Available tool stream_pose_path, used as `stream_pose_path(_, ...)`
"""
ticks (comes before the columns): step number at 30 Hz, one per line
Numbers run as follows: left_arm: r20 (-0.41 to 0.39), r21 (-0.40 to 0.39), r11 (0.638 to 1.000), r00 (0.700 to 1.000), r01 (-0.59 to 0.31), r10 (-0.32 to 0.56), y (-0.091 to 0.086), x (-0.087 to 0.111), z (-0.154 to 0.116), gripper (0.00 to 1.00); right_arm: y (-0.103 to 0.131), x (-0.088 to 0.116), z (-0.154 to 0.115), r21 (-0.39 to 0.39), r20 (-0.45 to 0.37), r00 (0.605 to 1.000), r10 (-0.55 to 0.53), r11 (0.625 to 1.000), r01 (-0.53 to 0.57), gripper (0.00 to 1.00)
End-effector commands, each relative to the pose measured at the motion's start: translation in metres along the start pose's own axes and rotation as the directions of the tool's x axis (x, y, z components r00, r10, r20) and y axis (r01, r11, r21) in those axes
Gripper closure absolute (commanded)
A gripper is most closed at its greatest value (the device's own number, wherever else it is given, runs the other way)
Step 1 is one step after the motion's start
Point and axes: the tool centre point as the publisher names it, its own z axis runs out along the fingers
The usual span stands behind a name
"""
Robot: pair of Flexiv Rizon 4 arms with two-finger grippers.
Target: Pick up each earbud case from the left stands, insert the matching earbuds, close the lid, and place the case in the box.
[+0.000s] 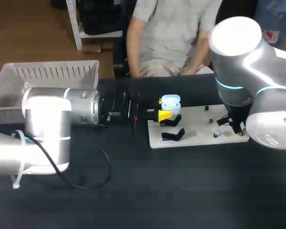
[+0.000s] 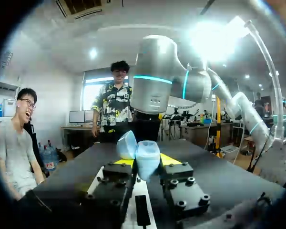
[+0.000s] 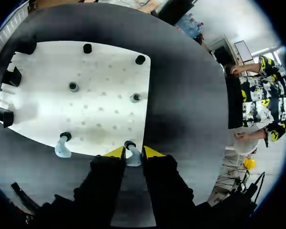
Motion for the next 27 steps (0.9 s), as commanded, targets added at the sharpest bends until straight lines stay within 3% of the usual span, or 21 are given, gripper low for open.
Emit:
stream_pose_path(1,0.002,-0.008,1.000,1.000,-0.004,0.004,-0.002,0.001,0.001,1.00,0.001,0.000,0.000,0.003,0.001,1.000,0.003,1.000,-0.003,0.78)
stream_pose_path(4,0.002,-0.008,1.000,1.000,-0.004,0.004,-0.002,0.001,0.001,1.00,0.001,0.000,0.001,0.002,0.000,1.000,0.004,1.000,-0.004,0.80)
stream_pose_path(7,0.002,-0.008,1.000,1.000,-0.004,0.004,-0.002,0.001,0.001,1.00,0.002,0.001,0.002,0.000,0.000,1.000,0.006,1.000,-0.006,1.00)
stream_pose_path(18,0.002,-0.008,1.000,1.000,-0.004,0.004,-0.002,0.001,0.001,1.00,0.001,0.001,-0.008,0.010,0.004,1.000,0.021,1.000,-0.021,1.00)
stream_pose_path(27,0.002,-0.008,1.000,1.000,-0.004,0.004,-0.002,0.001,0.001,1.00,0.006,0.003,-0.034,0.044,0.013,0.999,0.036,0.998,-0.037,1.00)
